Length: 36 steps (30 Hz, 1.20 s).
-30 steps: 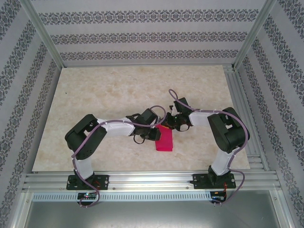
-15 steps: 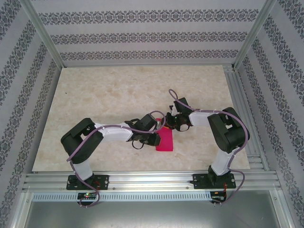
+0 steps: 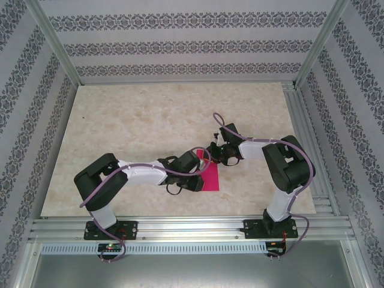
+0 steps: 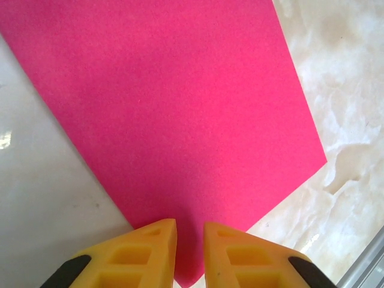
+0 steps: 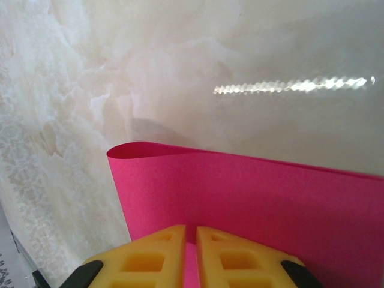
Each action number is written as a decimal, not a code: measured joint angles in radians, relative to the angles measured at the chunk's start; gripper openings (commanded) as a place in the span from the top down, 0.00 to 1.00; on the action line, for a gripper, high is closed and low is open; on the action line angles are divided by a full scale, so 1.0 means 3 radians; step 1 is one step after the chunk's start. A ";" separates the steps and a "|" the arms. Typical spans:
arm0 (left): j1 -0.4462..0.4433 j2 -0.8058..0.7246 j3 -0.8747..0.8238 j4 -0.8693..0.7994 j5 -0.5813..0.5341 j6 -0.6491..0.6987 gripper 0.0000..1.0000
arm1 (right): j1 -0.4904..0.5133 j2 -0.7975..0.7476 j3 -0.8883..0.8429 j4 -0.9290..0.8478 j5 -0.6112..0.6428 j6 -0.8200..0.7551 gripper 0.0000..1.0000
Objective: Fold a paper plane with a square sheet of paper (fold left side to right side)
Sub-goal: First fold the square sheet of paper in half at the center of the table, then hold the square sheet of paper at the center of the table.
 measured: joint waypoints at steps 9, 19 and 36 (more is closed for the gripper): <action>-0.0113 -0.0184 -0.0238 0.0094 -0.0056 -0.0136 0.79 | 0.0000 0.0000 -0.0001 0.0000 -0.0001 0.0000 0.86; -0.0211 -0.0356 -0.0304 -0.0139 -0.0029 -0.0220 0.78 | 0.0000 0.0000 0.0000 0.0000 -0.0001 0.0000 0.85; 0.0205 0.0053 0.0647 -0.0379 0.0245 0.0019 0.79 | 0.0000 0.0000 0.0000 0.0001 -0.0004 0.0001 0.85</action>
